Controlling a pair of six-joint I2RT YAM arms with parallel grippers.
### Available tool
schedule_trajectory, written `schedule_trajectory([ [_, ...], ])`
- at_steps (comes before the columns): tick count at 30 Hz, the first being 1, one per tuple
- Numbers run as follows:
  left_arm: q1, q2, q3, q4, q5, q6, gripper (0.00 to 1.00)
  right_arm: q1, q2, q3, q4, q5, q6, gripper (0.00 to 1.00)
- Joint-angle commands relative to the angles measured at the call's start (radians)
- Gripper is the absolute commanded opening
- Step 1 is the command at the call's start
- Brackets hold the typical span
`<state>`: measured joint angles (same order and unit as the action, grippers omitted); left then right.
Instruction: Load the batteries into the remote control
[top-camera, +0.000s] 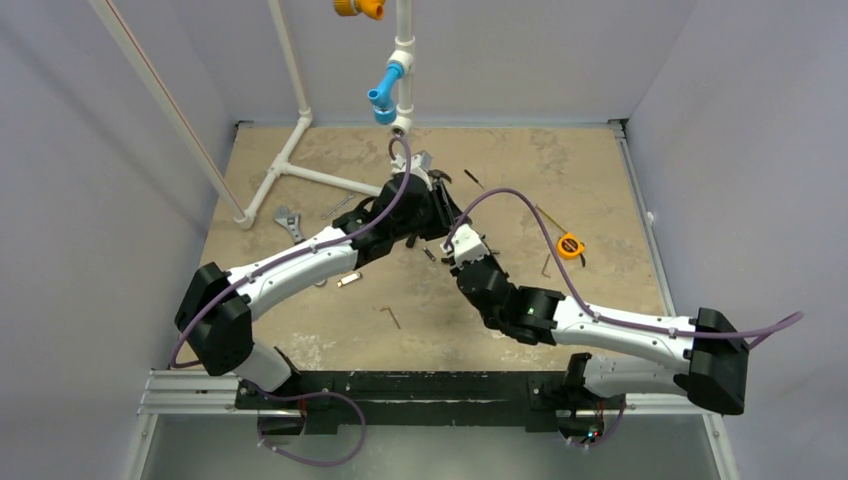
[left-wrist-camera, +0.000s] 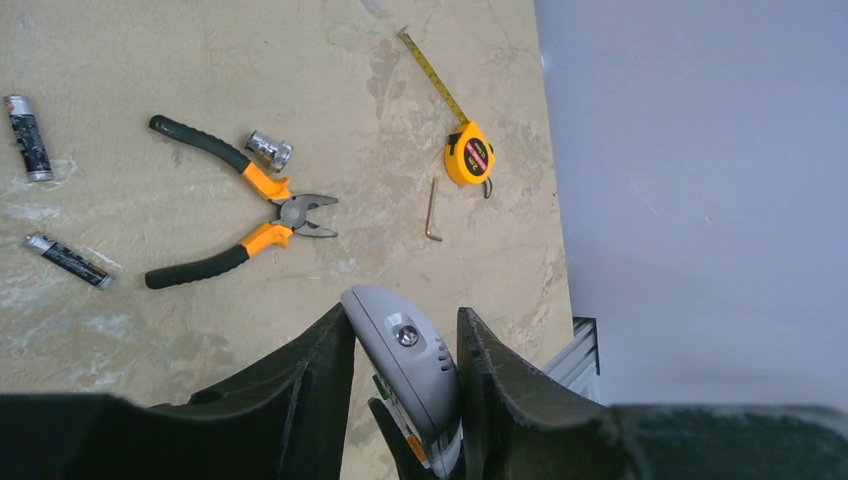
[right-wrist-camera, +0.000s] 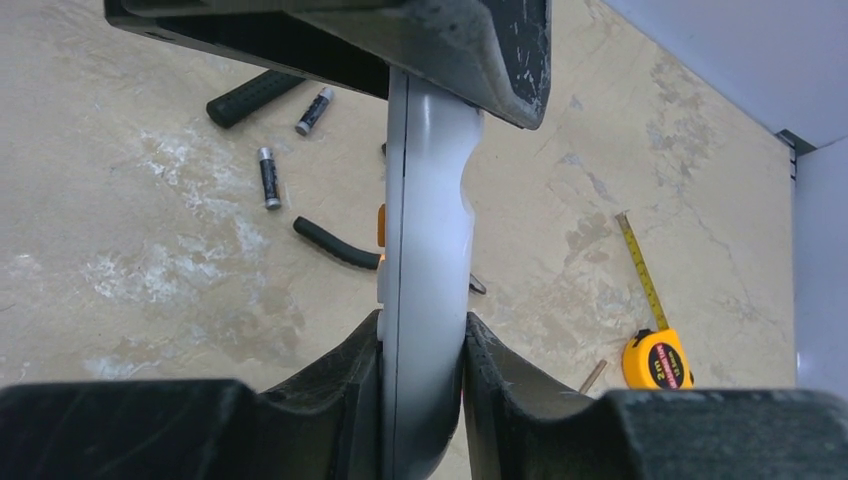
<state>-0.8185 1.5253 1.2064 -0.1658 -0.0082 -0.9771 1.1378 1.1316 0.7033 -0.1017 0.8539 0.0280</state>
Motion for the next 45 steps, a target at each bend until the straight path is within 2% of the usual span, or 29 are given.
schedule_trajectory([
  [1, -0.002, -0.047, -0.056, 0.146, 0.052, 0.032, 0.0, 0.005, -0.062, 0.038, 0.06, -0.068, 0.003, 0.31],
  [11, -0.001, -0.051, -0.086, 0.195, 0.058, 0.023, 0.0, 0.006, -0.168, 0.007, 0.098, -0.147, 0.005, 0.48],
  [17, 0.015, -0.052, -0.129, 0.252, 0.091, 0.016, 0.0, 0.005, -0.24, 0.014, 0.097, -0.173, 0.026, 0.52],
  [24, 0.059, -0.081, -0.218, 0.362, 0.183, 0.07, 0.0, -0.005, -0.279, 0.101, -0.022, -0.17, 0.118, 0.61],
  [28, 0.115, -0.088, -0.278, 0.493, 0.337, 0.063, 0.0, -0.069, -0.265, 0.163, -0.139, -0.32, 0.137, 0.6],
  [31, 0.155, -0.099, -0.328, 0.583, 0.439, 0.048, 0.0, -0.182, -0.29, 0.153, -0.156, -0.527, 0.141, 0.59],
  [34, 0.184, -0.133, -0.368, 0.604, 0.503, 0.06, 0.0, -0.297, -0.305, 0.147, -0.174, -0.722, 0.122, 0.58],
  [40, 0.218, -0.189, -0.446, 0.617, 0.598, 0.087, 0.0, -0.309, -0.312, 0.115, -0.156, -0.846, -0.009, 0.55],
  [45, 0.238, -0.21, -0.48, 0.645, 0.693, 0.102, 0.0, -0.309, -0.354, 0.038, -0.11, -1.054, -0.194, 0.57],
])
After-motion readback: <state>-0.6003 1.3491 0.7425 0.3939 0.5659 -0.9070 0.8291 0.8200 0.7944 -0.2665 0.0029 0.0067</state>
